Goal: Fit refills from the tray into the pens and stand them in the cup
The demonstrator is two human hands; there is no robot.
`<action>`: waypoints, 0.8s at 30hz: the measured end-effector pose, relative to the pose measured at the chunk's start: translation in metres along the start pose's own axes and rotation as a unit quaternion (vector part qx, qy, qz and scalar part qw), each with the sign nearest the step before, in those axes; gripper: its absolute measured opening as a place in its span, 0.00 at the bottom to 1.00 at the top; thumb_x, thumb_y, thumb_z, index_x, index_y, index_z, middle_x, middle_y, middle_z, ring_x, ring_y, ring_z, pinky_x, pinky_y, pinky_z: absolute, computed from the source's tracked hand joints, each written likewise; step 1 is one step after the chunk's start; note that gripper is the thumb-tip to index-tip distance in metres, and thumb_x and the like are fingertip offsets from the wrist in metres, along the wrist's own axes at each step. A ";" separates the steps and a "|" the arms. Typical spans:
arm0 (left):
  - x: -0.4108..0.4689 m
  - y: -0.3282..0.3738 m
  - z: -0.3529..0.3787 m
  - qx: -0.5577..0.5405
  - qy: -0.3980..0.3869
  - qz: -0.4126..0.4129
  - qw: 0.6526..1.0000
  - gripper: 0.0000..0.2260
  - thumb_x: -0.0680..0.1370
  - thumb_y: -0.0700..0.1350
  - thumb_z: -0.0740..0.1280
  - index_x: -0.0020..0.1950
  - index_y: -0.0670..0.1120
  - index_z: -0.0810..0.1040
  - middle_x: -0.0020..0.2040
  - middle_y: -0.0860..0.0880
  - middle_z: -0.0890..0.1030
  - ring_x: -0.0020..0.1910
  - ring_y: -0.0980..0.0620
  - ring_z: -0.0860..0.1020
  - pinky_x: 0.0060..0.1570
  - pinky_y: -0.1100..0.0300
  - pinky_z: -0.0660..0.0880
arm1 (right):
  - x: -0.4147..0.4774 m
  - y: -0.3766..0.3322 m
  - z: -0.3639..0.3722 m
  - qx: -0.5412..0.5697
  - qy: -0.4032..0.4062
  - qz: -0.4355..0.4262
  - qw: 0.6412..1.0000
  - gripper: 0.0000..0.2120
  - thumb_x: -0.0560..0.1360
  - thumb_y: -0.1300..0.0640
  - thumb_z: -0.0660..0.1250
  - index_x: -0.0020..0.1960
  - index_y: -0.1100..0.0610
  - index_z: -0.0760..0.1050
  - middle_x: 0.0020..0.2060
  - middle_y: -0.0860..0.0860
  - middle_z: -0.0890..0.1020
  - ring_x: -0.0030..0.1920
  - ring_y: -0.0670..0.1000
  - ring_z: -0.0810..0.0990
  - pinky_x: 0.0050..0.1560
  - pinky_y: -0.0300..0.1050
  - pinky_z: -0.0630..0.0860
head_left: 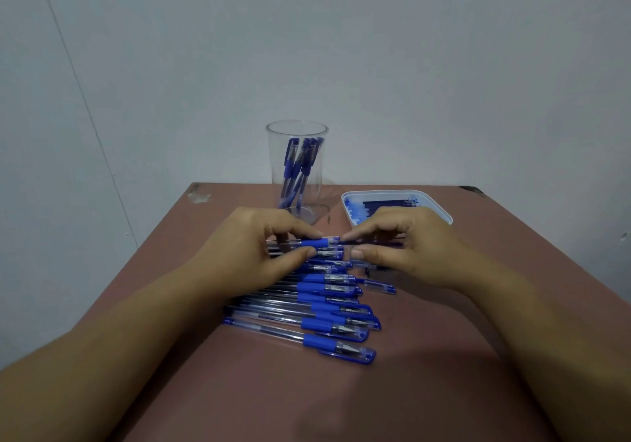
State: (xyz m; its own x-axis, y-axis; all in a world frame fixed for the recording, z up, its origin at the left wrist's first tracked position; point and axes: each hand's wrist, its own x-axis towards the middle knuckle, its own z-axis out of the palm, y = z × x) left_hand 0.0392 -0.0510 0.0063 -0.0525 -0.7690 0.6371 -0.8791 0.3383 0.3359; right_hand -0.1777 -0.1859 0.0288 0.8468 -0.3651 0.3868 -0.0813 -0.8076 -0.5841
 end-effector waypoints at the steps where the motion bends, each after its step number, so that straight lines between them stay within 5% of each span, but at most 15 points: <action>1: 0.000 -0.001 -0.001 -0.002 0.007 -0.006 1.000 0.10 0.73 0.47 0.75 0.54 0.55 0.84 0.43 0.64 0.82 0.40 0.62 0.80 0.38 0.74 0.71 | -0.001 0.001 -0.003 -0.005 0.005 0.000 1.000 0.10 0.69 0.45 0.71 0.50 0.38 0.80 0.44 0.37 0.82 0.46 0.41 0.81 0.45 0.31 0.74; 8: 0.000 -0.001 -0.002 -0.006 0.016 -0.021 1.000 0.10 0.73 0.47 0.75 0.54 0.55 0.84 0.43 0.64 0.81 0.40 0.63 0.80 0.38 0.75 0.70 | -0.003 0.010 -0.004 0.000 0.048 0.023 0.999 0.09 0.74 0.55 0.73 0.43 0.41 0.78 0.40 0.44 0.81 0.40 0.44 0.79 0.43 0.40 0.77; 13: 0.000 0.000 -0.002 -0.012 0.015 -0.023 1.000 0.10 0.73 0.47 0.75 0.54 0.54 0.84 0.43 0.61 0.83 0.42 0.62 0.81 0.40 0.71 0.74 | -0.001 0.006 0.005 -0.006 0.008 0.003 1.000 0.13 0.76 0.53 0.70 0.55 0.36 0.78 0.45 0.40 0.80 0.45 0.47 0.79 0.46 0.38 0.76; 19: 0.000 -0.002 -0.002 -0.003 0.009 -0.024 1.000 0.10 0.73 0.47 0.74 0.54 0.55 0.84 0.44 0.64 0.81 0.42 0.63 0.80 0.40 0.73 0.74 | 0.000 0.010 0.002 0.016 0.055 0.014 0.998 0.07 0.74 0.55 0.71 0.44 0.42 0.78 0.39 0.43 0.80 0.39 0.45 0.77 0.42 0.39 0.75; 24: 0.000 -0.002 -0.002 -0.001 0.008 -0.017 1.000 0.09 0.74 0.50 0.74 0.55 0.56 0.84 0.44 0.63 0.82 0.43 0.61 0.81 0.41 0.70 0.75 | 0.002 0.009 0.002 -0.015 -0.016 0.034 0.999 0.13 0.77 0.52 0.68 0.55 0.34 0.76 0.46 0.40 0.79 0.45 0.43 0.77 0.46 0.34 0.74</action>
State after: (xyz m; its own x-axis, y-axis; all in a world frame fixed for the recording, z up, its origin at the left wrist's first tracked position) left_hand 0.0420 -0.0506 0.0071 -0.0160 -0.7713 0.6363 -0.8788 0.3144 0.3589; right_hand -0.1760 -0.1925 0.0231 0.8550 -0.4049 0.3241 -0.1546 -0.7955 -0.5859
